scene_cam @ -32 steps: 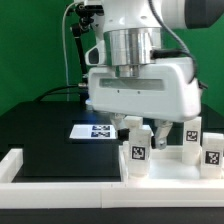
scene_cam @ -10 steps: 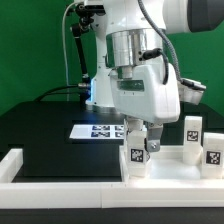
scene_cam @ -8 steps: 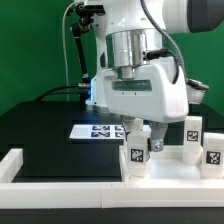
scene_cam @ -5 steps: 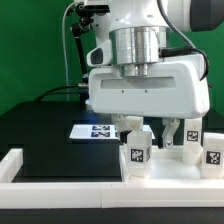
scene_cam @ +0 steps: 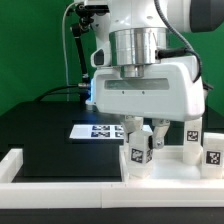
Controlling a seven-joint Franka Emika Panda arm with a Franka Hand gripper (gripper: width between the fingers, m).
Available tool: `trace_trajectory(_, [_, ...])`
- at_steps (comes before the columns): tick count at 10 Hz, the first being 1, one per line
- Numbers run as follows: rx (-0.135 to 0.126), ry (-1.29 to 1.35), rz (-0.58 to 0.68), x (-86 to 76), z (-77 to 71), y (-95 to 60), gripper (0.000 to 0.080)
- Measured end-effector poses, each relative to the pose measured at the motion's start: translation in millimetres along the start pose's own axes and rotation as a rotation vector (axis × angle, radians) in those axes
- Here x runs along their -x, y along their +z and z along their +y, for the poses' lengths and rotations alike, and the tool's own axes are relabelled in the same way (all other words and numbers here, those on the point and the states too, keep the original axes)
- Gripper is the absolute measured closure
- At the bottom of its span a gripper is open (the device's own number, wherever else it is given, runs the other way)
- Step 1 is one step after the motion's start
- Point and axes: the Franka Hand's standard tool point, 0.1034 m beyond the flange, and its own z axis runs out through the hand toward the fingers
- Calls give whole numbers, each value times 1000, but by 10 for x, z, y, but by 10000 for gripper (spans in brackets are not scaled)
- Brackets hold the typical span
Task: Assemble square table
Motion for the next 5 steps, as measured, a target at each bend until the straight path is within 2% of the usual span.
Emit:
trace_trajectory(1, [0,85,0,-2,1,0,502])
trace_trajectory(2, [1,158,0,-3,1,2,502])
trace_trajectory(4, [7,479,-29,-7,10,6,504])
trace_trajectory(5, [-11,709,-62,0,1,9,504])
